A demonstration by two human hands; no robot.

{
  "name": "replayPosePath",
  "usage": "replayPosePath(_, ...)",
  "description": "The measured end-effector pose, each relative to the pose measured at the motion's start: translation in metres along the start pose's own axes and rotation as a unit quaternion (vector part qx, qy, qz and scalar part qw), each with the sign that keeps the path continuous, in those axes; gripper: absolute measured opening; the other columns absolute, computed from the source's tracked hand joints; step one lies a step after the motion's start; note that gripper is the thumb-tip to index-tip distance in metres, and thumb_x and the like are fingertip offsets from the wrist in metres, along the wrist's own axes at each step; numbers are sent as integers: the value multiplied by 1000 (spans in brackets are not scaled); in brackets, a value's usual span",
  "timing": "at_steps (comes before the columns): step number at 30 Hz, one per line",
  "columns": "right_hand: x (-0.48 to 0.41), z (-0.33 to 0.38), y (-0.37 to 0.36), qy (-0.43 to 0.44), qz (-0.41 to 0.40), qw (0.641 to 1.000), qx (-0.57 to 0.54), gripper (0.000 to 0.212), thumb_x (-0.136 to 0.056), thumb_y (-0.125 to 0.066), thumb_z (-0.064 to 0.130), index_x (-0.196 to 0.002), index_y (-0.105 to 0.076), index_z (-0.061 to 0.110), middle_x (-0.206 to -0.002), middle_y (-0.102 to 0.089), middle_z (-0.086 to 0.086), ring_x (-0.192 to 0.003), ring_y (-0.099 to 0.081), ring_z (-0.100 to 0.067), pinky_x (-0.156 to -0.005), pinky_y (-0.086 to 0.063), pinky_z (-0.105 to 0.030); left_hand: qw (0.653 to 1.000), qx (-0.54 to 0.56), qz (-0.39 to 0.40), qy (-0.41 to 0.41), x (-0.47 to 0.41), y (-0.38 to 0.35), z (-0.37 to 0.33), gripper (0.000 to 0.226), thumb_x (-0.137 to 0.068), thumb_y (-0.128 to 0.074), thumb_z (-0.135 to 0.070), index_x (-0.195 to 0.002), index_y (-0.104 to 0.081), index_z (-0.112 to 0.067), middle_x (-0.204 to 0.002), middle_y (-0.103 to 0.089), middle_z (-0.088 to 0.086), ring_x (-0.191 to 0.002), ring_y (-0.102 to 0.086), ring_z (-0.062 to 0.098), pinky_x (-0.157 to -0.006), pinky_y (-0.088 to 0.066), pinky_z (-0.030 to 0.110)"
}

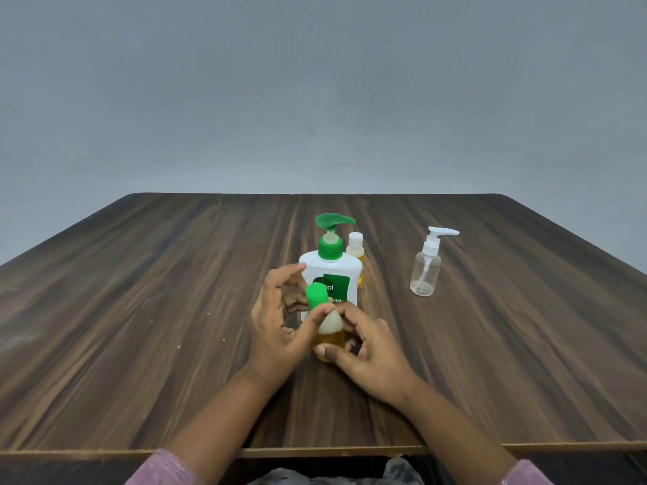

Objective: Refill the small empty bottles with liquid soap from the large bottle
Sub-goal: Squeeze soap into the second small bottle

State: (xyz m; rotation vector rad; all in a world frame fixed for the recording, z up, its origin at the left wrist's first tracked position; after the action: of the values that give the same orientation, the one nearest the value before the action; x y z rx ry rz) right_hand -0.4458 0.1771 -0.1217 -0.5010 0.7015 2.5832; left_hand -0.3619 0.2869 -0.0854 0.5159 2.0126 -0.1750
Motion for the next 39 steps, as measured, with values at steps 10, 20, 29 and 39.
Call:
replayPosePath(10, 1, 1, 0, -3, 1, 1000, -22, 30, -79, -71, 19, -104, -59, 29, -80, -65, 16, -56, -48, -2, -51, -37, -18, 1000, -1, 22, -2, 4, -1, 4, 32, -95, -48, -24, -126, -44, -16, -109, -61, 7, -96, -64, 12, -77, -56, 32)
replayPosePath(20, 0, 0, 0, 6, -3, 1000, -12, 30, -78, -71, 20, -103, -58, 30, -77, -63, 21, -57, -47, -2, -51, -37, -20, 999, 6, 31, 2, 4, -1, 6, 34, -99, -41, -31, -127, -44, -11, -110, -64, 9, -101, -65, 14, -84, -53, 29)
replayPosePath(29, 0, -2, 0, 1, 2, 1000, -12, 33, -79, -71, 23, -110, -60, 23, -85, -66, 11, -62, -51, -7, -53, -41, -22, 1000, 1, 27, -1, 4, -1, 7, 36, -96, -49, -38, -123, -45, -15, -108, -63, 8, -93, -67, 13, -76, -56, 29)
replayPosePath(39, 2, -1, -1, 18, 0, 1000, 8, 35, -79, -69, 29, -112, -59, 24, -87, -67, 6, -67, -58, -27, -55, -45, -37, 1000, -15, 16, 15, 3, 0, 9, 36, -89, -58, -47, -105, -52, -14, -95, -57, -2, -83, -63, 10, -70, -54, 22)
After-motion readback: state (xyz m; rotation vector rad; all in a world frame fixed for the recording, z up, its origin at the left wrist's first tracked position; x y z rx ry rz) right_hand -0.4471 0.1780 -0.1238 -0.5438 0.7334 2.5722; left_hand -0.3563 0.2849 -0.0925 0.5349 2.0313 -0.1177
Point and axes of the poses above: each hand's wrist, its own x-axis away from the middle knuckle, its own y-axis out of the back of the hand, z = x × y, the point moved 5 cm from there along -x, towards the middle knuckle
